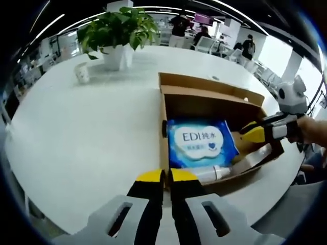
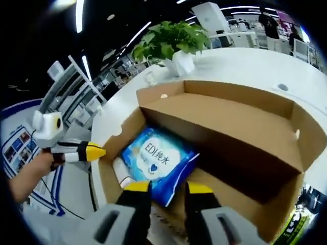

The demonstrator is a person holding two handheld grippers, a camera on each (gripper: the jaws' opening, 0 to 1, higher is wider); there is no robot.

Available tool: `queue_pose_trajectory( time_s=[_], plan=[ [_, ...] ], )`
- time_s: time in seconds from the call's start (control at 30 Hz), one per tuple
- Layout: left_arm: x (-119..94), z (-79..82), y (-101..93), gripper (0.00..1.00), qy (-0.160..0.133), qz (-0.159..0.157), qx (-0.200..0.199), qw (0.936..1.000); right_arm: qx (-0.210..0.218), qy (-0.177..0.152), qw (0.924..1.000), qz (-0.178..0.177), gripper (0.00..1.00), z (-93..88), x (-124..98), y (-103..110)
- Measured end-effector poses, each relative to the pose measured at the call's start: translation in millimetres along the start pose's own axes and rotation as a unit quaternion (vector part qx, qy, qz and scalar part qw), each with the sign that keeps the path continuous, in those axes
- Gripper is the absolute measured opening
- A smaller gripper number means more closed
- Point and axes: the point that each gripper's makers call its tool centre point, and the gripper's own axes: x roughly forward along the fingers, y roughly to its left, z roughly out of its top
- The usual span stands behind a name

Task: Operate the shoe box by opening the lid, removing the specified soft item, and placing it in the target area until the item is outside and the box remains undamaged.

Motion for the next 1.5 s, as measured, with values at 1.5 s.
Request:
queue_pose_trajectory(
  time_s=[1.5],
  plan=[
    [-1.3,-0.7,-1.5,0.01,0.002,0.005,-0.004,1.0,-0.016,0.015,0.9992,-0.033,0.0,2.1,5.6,11.9]
  ],
)
